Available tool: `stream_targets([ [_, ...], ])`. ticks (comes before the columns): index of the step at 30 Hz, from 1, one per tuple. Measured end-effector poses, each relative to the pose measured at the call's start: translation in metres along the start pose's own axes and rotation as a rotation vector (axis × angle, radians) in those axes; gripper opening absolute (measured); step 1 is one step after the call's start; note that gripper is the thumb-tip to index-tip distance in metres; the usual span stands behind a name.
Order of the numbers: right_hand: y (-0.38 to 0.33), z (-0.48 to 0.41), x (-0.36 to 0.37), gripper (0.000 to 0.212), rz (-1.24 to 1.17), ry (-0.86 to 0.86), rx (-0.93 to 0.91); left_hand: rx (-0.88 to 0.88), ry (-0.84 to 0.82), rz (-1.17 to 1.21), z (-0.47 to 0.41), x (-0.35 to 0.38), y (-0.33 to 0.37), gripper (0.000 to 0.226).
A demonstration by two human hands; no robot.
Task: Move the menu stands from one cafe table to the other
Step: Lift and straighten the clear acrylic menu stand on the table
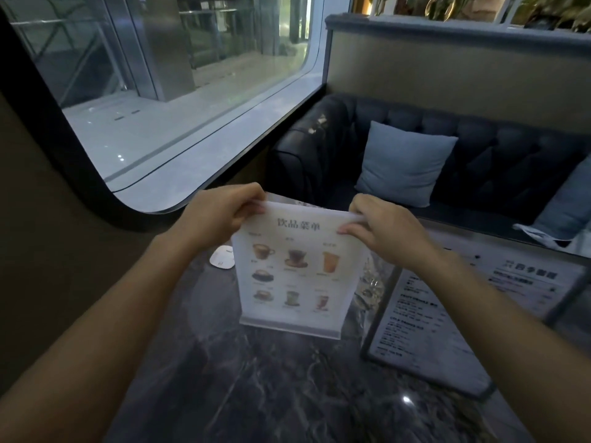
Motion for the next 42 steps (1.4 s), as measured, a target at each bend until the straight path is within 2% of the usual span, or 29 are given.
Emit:
stream_targets([
  [5, -0.008, 0.003, 0.001, 0.029, -0.041, -0.003, -0.028, 0.027, -0.043, 0.001, -0.001, -0.003, -0.007, 0.008],
  [14, -0.017, 0.012, 0.001, 0.027, -0.023, 0.003, -0.037, -0.027, -0.154, 0.148, 0.006, -0.007, -0.011, 0.01],
  [17, -0.019, 0.013, 0.0, 0.026, -0.015, 0.008, -0.025, -0.051, -0.18, 0.189, 0.008, -0.01, -0.009, 0.019],
  [20, -0.02, 0.016, -0.002, 0.023, -0.017, 0.019, -0.016, -0.042, -0.18, 0.198, 0.009, -0.014, -0.003, 0.026],
  [24, -0.022, 0.019, -0.011, 0.023, -0.042, 0.065, -0.009, -0.01, -0.148, 0.176, 0.003, -0.017, 0.008, 0.02],
  [28, -0.019, 0.025, -0.023, 0.027, -0.024, 0.135, -0.002, 0.06, -0.073, 0.128, -0.003, -0.018, 0.031, 0.022],
  [34, -0.001, 0.054, -0.047, 0.03, 0.063, 0.233, 0.093, 0.27, 0.015, 0.076, -0.006, -0.011, 0.095, 0.026],
  [39, 0.025, 0.098, -0.072, 0.024, 0.199, 0.321, 0.247, 0.353, -0.049, -0.015, -0.015, 0.014, 0.15, 0.028],
  [42, 0.043, 0.129, -0.087, 0.022, 0.25, 0.349, 0.363, 0.358, -0.142, -0.121, -0.021, 0.037, 0.178, 0.034],
])
Point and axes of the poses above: each hand's wrist, its own z-axis away from the middle knuckle, its own x-axis out of the palm, y = z × x, the point moved 3 cm from there along -z, towards the middle knuckle, and after that the axes turned 15 degrees about -x, right-handed, at the moved point
